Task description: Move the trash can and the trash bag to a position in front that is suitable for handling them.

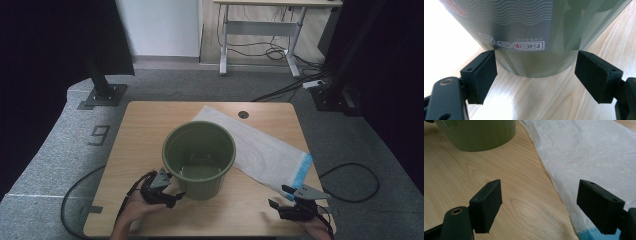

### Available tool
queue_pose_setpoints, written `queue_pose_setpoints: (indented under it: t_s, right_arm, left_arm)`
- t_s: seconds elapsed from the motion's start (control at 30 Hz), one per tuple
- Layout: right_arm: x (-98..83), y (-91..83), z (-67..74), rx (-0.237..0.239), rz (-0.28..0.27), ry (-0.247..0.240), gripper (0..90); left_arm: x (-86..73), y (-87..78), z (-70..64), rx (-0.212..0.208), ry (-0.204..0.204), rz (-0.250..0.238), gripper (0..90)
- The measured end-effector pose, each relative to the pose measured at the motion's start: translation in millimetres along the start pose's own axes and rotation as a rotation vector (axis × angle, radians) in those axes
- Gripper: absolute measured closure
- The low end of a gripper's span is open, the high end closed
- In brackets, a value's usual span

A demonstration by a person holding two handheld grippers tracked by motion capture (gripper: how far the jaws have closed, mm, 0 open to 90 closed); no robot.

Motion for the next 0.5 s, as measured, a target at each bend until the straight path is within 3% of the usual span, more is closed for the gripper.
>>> queue_pose_setpoints:
  t_s: [0.07,0.2,0.33,0.5]
  right_arm:
    - [-0.2,0.3,-0.1,-0.006,0.002,-0.001,19.6]
    - [0.1,1.5,1.1,0.0,-0.005,0.011,19.7]
    - [0.8,5.6,0.5,-0.018,0.007,0.01,19.7]
    - [4.6,10.1,0.8,-0.015,0.005,0.008,19.7]
  left_arm:
    - [0.1,0.4,-0.9,0.011,-0.004,0.014,17.8]
    - [-8.4,-9.0,6.6,0.038,-0.075,0.007,17.8]
    - [-27.4,-19.4,13.2,0.102,-0.107,0.044,17.8]
    - [-47.2,-27.8,17.2,0.131,-0.14,0.069,17.5]
Point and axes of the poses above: each handheld gripper's, and its own axes: y roughly forward along the jaws, x roughly out of its top, z roughly to its left, the point moved 5 cm from there along y, roughly forward along the jaws, and after that the axes turned 13 degrees about x, right-handed, at the moved point
